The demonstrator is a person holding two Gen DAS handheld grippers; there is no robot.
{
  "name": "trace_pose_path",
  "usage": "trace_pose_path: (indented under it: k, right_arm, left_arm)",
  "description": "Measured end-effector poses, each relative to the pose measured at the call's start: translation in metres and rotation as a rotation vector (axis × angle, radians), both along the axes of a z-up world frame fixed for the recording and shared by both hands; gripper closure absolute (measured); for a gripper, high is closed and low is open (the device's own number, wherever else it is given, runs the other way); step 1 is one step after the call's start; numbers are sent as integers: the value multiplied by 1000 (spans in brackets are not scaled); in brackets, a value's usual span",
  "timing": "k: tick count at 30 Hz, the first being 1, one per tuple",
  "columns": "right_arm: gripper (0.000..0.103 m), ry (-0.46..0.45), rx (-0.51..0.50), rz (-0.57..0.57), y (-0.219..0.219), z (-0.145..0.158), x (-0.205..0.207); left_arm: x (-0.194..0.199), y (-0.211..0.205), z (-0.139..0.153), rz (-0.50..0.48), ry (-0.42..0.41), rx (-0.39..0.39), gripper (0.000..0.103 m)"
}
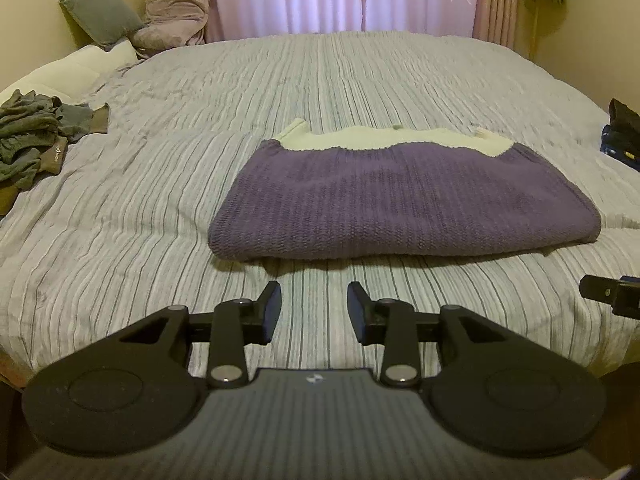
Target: Fold clothes
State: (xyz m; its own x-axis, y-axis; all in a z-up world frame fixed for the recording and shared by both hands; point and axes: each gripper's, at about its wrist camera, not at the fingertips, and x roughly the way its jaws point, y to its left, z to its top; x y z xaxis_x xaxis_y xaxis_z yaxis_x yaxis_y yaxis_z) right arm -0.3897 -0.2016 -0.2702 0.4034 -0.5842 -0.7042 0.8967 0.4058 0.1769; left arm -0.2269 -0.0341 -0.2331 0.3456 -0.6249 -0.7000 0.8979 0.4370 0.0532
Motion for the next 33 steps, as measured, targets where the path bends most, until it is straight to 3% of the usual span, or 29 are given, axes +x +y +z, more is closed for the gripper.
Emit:
trace_pose_path:
  k: [30, 33]
  right_arm:
    - [29, 14, 13, 22, 9, -4, 6]
    - [29, 7, 28, 8, 2, -11, 4]
  left_arm:
    - [3, 20, -9, 12, 28, 14, 69]
    - [7, 19, -13, 5, 48, 8, 64]
